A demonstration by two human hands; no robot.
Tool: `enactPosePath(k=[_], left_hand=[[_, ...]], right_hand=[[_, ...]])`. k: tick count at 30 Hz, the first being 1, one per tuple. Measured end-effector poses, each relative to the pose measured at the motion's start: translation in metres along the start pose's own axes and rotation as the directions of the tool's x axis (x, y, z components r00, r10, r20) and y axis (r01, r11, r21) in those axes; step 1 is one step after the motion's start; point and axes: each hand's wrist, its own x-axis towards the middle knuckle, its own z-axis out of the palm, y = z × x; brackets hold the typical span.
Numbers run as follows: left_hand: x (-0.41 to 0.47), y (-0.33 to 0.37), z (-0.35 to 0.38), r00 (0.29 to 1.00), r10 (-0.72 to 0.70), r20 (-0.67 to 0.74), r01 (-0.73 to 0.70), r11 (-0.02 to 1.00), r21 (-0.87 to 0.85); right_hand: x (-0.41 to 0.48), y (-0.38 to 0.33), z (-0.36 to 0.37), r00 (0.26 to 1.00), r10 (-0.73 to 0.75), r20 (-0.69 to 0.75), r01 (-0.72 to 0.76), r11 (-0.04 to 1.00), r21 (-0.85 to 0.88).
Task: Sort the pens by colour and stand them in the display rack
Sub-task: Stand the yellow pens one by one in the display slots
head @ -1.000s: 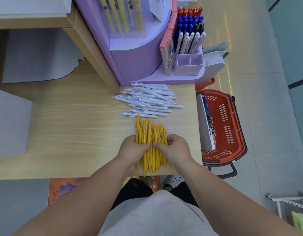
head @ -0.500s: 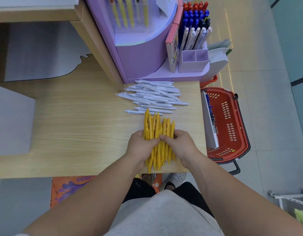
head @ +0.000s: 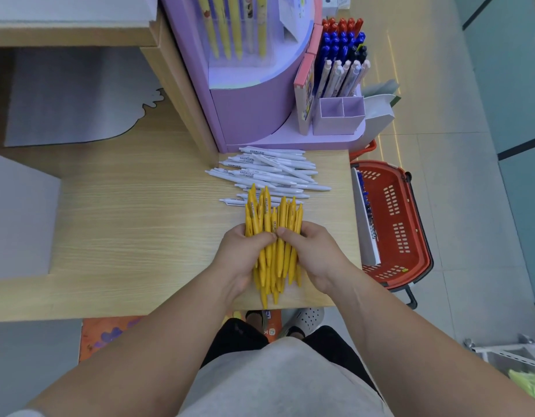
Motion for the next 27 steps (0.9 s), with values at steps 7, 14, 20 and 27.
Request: enactPosePath(k=[7, 14, 20, 27], left_hand=[[-0.014, 0.018, -0.008, 0.991, 0.005, 0.13, 0.015, 0.989, -0.15], [-0.03, 0.023, -0.01, 0.986, -0.049, 0.157, 0.092, 0.957, -0.275], [-0.039, 0.027, -0.021, 0.98, -0.046, 0.196, 0.1, 0.956, -0.276], [-0.052, 0.033, -0.025, 0.976, 0.01, 0.217, 0.042, 0.972, -0.232]], right_hand=[[-0.018, -0.025, 0.007, 0.993, -0.05, 0.104, 0.049, 0.999, 0.013], [-0.034, -0.034, 0.016, 0.989, -0.09, 0.113, 0.097, 0.994, -0.051], [-0.042, -0.038, 0.023, 0.989, -0.11, 0.1, 0.121, 0.986, -0.112], [-0.057, -0.046, 0.03, 0.986, -0.15, 0.068, 0.157, 0.982, -0.103]])
